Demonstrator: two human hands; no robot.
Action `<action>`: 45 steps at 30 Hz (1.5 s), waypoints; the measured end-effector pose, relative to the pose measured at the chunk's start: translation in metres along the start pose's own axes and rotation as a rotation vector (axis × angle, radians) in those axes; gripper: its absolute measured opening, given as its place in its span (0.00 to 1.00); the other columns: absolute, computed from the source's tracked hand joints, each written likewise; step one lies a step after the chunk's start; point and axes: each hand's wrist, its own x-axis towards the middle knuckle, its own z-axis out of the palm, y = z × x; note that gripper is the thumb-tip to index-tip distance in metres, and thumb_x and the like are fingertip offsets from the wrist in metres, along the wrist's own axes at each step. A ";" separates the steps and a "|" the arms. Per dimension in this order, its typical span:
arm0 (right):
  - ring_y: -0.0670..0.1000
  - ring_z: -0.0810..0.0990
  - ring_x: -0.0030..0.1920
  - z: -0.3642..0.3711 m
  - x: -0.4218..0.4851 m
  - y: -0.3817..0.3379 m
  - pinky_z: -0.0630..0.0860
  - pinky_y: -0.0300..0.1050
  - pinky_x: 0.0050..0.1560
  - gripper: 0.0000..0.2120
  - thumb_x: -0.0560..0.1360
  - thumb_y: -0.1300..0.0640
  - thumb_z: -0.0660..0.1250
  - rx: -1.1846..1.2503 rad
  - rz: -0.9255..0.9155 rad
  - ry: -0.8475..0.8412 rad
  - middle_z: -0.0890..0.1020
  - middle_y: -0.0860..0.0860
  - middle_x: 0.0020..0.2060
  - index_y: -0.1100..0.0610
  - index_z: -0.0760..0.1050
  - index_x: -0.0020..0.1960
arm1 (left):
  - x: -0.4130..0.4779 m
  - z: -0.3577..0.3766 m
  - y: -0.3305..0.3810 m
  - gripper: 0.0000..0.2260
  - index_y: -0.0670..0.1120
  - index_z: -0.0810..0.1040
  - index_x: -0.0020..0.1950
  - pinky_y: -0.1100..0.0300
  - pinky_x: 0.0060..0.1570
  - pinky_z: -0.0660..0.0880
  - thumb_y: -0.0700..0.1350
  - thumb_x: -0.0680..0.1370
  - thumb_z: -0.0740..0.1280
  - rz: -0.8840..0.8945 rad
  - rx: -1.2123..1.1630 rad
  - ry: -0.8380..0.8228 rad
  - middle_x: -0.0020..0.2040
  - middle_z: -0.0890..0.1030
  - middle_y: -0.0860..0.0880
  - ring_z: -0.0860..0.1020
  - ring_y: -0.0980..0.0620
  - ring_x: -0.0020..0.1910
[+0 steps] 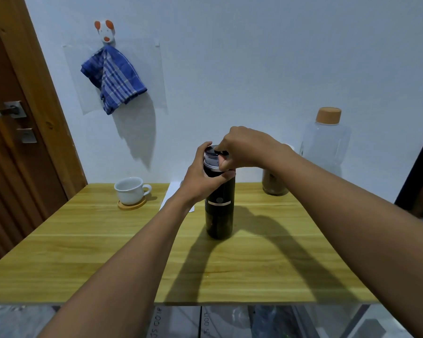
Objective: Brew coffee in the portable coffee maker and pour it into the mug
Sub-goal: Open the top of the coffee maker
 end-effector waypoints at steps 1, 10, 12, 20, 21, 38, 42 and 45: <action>0.55 0.68 0.31 0.000 0.001 0.002 0.62 0.43 0.31 0.08 0.71 0.58 0.64 0.007 0.005 0.018 0.71 0.53 0.27 0.60 0.81 0.43 | 0.000 0.000 0.000 0.39 0.63 0.60 0.74 0.51 0.64 0.76 0.50 0.71 0.79 -0.003 -0.006 0.000 0.65 0.77 0.57 0.78 0.56 0.63; 0.56 0.76 0.42 0.010 -0.013 0.013 0.69 0.46 0.39 0.18 0.79 0.53 0.57 0.114 -0.017 0.126 0.78 0.47 0.42 0.48 0.71 0.68 | 0.000 0.002 0.000 0.40 0.64 0.59 0.75 0.49 0.65 0.76 0.50 0.70 0.78 0.016 -0.026 0.008 0.68 0.76 0.57 0.77 0.57 0.65; 0.57 0.79 0.47 0.015 -0.016 0.015 0.72 0.48 0.41 0.18 0.80 0.53 0.55 0.109 -0.021 0.127 0.81 0.50 0.50 0.47 0.71 0.68 | 0.000 0.003 -0.001 0.42 0.62 0.57 0.77 0.49 0.67 0.75 0.50 0.71 0.78 0.007 -0.026 0.007 0.71 0.74 0.56 0.76 0.56 0.66; 0.60 0.80 0.49 0.021 -0.014 0.026 0.73 0.49 0.44 0.15 0.81 0.63 0.60 0.335 0.100 0.338 0.82 0.58 0.53 0.57 0.72 0.68 | -0.001 0.004 -0.001 0.46 0.60 0.54 0.80 0.48 0.69 0.72 0.56 0.69 0.79 -0.040 0.020 0.035 0.74 0.70 0.53 0.72 0.52 0.70; 0.59 0.81 0.49 0.022 -0.016 0.029 0.76 0.50 0.46 0.14 0.81 0.63 0.59 0.468 0.191 0.453 0.82 0.58 0.53 0.58 0.74 0.66 | -0.001 0.005 -0.002 0.47 0.60 0.55 0.80 0.49 0.69 0.72 0.57 0.69 0.79 -0.049 0.033 0.044 0.75 0.70 0.52 0.72 0.51 0.70; 0.57 0.78 0.48 0.193 -0.105 -0.003 0.77 0.52 0.50 0.14 0.80 0.61 0.57 0.914 1.157 0.040 0.82 0.59 0.53 0.66 0.79 0.54 | -0.004 0.010 0.001 0.40 0.56 0.59 0.77 0.54 0.64 0.74 0.53 0.72 0.78 -0.072 0.022 0.066 0.70 0.71 0.51 0.73 0.50 0.67; 0.55 0.76 0.48 0.202 -0.107 -0.010 0.75 0.47 0.51 0.09 0.78 0.63 0.58 0.867 1.151 0.003 0.79 0.55 0.52 0.57 0.77 0.50 | -0.004 0.010 0.003 0.40 0.56 0.58 0.78 0.54 0.64 0.74 0.53 0.72 0.78 -0.068 0.027 0.075 0.70 0.71 0.51 0.73 0.49 0.68; 0.53 0.74 0.38 0.202 -0.110 -0.008 0.72 0.46 0.39 0.08 0.78 0.60 0.60 0.784 1.118 -0.019 0.81 0.56 0.44 0.59 0.75 0.42 | -0.005 0.010 0.006 0.42 0.54 0.57 0.79 0.58 0.62 0.73 0.53 0.72 0.78 -0.058 0.058 0.070 0.71 0.69 0.51 0.72 0.49 0.69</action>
